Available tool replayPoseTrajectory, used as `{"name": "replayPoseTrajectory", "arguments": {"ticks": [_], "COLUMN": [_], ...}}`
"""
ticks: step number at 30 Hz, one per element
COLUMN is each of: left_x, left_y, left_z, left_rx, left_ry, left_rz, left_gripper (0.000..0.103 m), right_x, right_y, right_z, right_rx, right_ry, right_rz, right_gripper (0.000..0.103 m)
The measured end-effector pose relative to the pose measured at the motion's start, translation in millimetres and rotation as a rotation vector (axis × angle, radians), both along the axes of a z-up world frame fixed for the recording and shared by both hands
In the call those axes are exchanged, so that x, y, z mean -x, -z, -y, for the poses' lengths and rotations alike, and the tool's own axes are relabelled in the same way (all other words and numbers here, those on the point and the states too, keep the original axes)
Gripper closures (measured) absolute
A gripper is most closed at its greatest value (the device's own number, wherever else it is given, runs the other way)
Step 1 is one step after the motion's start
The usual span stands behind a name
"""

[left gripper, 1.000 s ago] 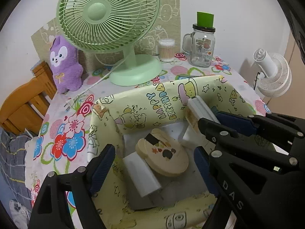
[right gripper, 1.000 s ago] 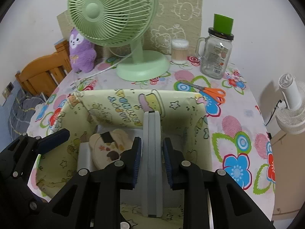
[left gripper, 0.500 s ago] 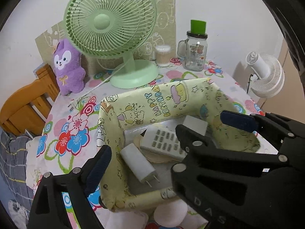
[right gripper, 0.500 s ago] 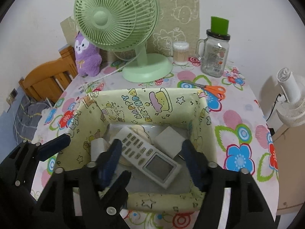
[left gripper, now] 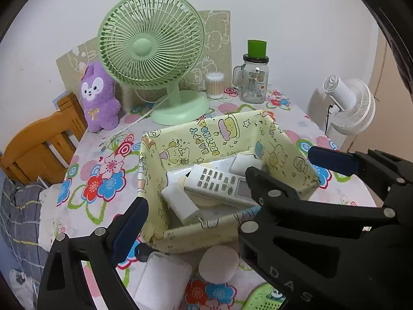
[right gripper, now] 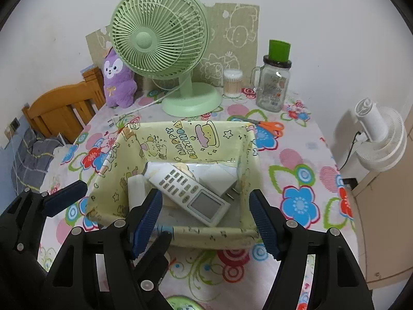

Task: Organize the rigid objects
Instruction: 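Withdraw the right tool up out of the fabric box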

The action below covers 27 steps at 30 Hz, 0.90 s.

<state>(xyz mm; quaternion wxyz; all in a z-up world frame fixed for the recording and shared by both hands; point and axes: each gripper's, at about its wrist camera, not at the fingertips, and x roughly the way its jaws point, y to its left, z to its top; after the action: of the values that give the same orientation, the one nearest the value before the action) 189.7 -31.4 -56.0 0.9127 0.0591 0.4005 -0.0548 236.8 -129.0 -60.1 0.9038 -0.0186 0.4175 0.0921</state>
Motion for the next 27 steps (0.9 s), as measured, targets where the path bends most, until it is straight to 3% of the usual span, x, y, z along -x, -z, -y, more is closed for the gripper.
{"name": "replayPoseTrajectory", "arguments": {"ticks": [12, 27], "left_x": [38.3, 75.3], "left_y": [-12.5, -21.9], "left_z": [5.2, 11.1], "left_rx": [-0.007, -0.017], "left_ry": [0.0, -0.008], "left_rz": [0.035, 0.082], "left_gripper": [0.006, 0.006], "right_x": [42.5, 84.1], "right_y": [-19.9, -30.9], "right_z": [4.5, 10.4], "right_rx": [0.059, 0.055], "right_ry": [0.014, 0.047], "right_rz": [0.086, 0.145], "right_gripper": [0.024, 0.021]}}
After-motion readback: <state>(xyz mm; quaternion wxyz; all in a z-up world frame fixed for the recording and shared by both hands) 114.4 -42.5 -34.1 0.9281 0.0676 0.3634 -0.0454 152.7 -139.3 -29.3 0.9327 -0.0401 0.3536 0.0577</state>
